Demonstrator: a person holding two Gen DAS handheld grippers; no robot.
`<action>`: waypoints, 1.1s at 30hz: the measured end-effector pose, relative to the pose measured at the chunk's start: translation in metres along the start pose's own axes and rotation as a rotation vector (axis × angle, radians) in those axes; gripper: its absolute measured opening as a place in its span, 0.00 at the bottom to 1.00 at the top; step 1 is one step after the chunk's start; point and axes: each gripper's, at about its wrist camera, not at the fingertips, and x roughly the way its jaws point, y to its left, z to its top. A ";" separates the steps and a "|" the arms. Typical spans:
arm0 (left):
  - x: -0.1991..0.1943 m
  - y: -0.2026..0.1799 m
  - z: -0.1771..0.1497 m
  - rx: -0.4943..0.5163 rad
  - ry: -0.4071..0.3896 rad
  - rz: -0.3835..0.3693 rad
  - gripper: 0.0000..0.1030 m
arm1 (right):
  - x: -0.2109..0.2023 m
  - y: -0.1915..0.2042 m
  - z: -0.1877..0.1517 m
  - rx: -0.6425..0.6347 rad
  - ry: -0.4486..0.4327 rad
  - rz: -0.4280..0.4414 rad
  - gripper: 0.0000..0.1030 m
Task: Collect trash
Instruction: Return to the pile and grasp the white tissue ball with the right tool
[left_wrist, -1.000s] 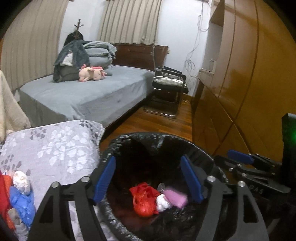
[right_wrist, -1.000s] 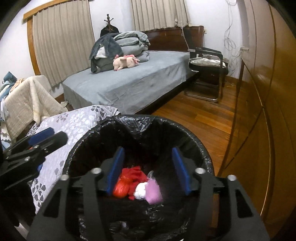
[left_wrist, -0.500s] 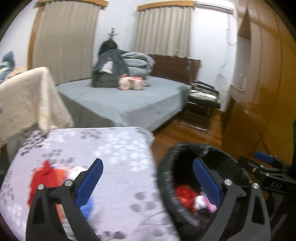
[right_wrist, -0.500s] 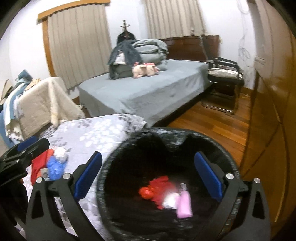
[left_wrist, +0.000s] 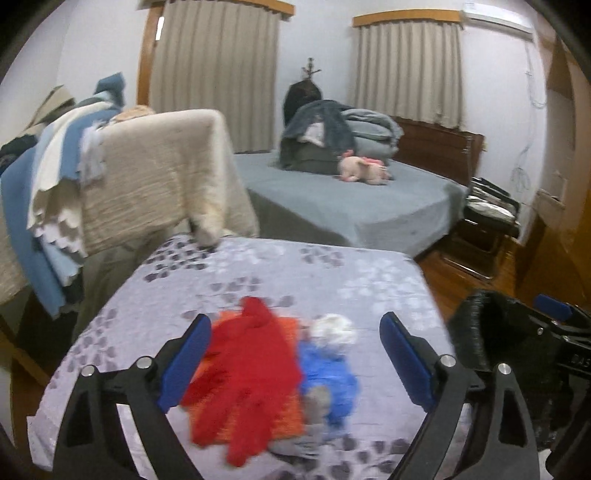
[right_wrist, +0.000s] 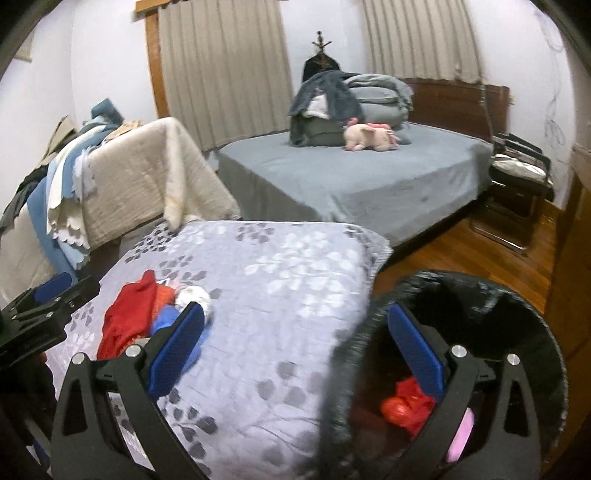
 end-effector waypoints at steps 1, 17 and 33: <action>0.003 0.007 -0.001 -0.007 0.002 0.014 0.88 | 0.008 0.008 0.001 -0.005 0.006 0.009 0.94; 0.037 0.075 -0.016 -0.084 0.053 0.100 0.88 | 0.125 0.092 -0.007 -0.078 0.123 0.086 0.94; 0.048 0.079 -0.018 -0.089 0.061 0.077 0.88 | 0.167 0.113 -0.021 -0.104 0.242 0.177 0.40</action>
